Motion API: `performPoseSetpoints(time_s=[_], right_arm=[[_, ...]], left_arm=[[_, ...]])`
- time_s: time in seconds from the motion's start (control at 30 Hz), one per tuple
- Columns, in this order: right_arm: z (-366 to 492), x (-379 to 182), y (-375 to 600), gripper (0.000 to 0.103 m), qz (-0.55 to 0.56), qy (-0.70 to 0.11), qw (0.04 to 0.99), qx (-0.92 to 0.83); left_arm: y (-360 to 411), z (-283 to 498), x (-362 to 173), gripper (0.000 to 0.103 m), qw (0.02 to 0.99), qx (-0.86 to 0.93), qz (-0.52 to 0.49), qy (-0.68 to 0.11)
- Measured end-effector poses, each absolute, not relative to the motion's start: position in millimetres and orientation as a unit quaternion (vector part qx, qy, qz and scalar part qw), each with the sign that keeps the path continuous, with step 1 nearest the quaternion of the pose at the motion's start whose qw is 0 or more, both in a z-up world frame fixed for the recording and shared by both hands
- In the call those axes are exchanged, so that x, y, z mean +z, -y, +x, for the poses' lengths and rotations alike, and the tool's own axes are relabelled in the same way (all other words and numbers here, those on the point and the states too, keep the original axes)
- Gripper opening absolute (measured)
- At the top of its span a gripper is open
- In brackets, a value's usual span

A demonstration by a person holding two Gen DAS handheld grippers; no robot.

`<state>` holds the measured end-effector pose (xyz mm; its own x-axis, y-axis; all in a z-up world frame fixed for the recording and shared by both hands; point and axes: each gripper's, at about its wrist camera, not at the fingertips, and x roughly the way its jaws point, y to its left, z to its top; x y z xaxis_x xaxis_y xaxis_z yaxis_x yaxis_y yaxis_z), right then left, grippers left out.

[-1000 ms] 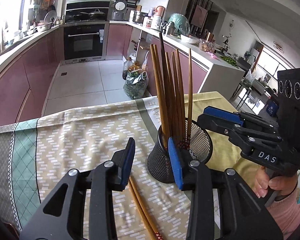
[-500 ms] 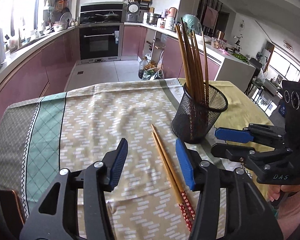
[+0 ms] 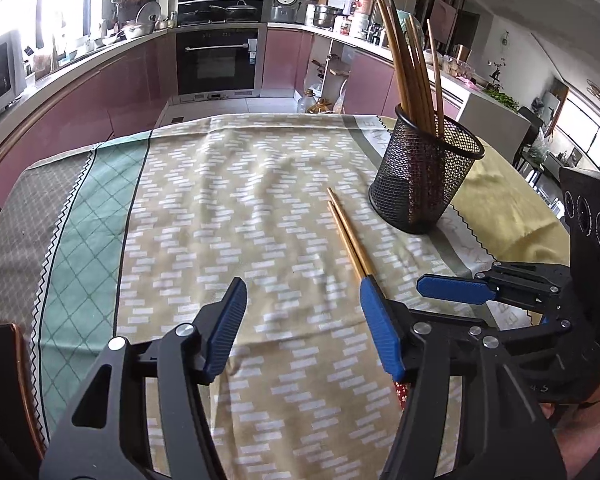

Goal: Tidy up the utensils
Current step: 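Move both open tools back to the last two chopsticks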

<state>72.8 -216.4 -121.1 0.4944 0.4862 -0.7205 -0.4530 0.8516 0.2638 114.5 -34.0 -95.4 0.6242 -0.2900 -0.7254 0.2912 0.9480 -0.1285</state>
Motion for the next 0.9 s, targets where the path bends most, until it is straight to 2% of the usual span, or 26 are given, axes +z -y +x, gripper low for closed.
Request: performPoseSetpoints(time_s=[0.7,0.9], right_arm=[[66.4,-123.5,206.1,0.033,-0.009,-0.434,0.867,0.245],[70.8,-123.9,214.1,0.027,0.0,-0.439,0.867,0.234]], left_arm=[[30.9,106.1,-106.1,0.059,0.895,-0.164,0.0,-0.415],[36.8,104.8,-108.0,0.059,0.893,-0.171,0.007,-0.417]])
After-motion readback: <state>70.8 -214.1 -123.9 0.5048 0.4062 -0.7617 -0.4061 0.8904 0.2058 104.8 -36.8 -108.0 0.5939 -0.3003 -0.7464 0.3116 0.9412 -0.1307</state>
